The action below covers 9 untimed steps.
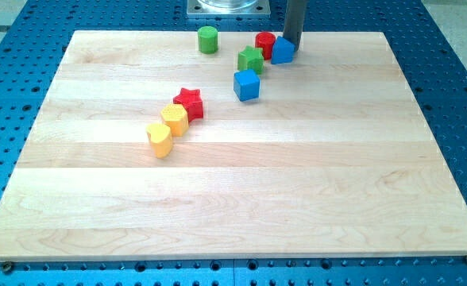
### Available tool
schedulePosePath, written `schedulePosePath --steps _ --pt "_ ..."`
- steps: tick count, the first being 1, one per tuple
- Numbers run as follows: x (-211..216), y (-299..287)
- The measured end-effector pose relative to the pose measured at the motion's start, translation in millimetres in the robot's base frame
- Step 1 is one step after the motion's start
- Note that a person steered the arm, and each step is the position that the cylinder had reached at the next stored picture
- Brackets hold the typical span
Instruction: Place the green star below the red circle
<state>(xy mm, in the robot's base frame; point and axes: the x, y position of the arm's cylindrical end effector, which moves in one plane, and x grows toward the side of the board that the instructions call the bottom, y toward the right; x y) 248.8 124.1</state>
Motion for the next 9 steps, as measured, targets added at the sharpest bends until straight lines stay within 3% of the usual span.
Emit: schedulePosePath --steps 1,3,6,7,9 --pt "15.0 37.9" --pt "58.2 -45.2" --pt "25.4 -82.2" --pt "23.5 -60.8" --pt "23.5 58.5"
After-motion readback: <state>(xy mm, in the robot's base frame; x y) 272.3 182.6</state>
